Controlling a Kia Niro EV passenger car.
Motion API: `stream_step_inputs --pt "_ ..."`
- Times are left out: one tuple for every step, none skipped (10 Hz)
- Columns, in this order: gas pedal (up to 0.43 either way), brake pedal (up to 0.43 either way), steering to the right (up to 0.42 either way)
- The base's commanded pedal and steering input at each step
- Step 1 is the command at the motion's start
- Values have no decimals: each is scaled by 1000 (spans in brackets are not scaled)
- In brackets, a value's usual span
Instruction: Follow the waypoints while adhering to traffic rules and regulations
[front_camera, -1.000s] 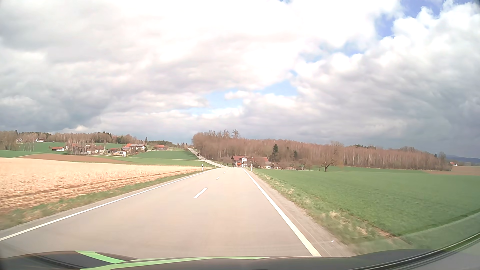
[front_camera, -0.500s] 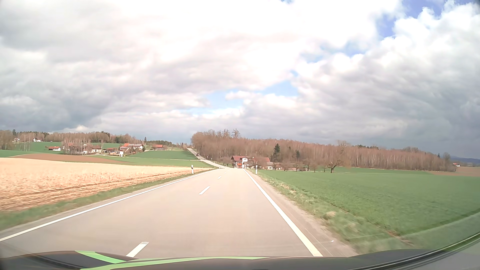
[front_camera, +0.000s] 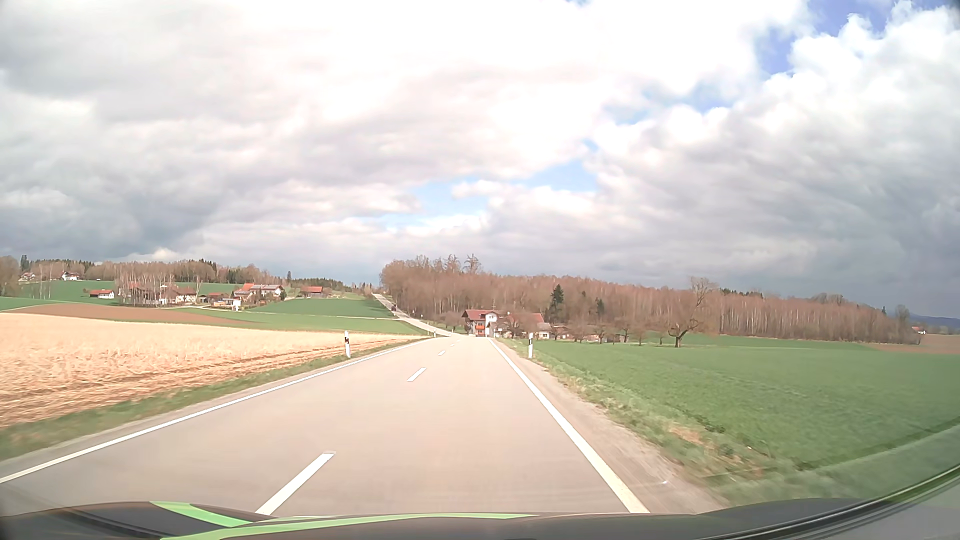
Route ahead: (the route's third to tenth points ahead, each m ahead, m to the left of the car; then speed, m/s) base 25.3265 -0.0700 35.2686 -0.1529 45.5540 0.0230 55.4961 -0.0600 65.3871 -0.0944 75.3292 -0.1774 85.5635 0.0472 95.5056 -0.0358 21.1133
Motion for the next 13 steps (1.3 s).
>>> stream_step_inputs --pt "47 0 0" --pt "47 0 0" --pt "39 0 -1" --pt "39 0 0" --pt "28 0 0" --pt "28 0 0" --pt "28 0 0" --pt "28 0 0" --pt "28 0 0" --pt "28 0 0" --pt "28 0 1" --pt "20 0 1" --pt "20 0 1"
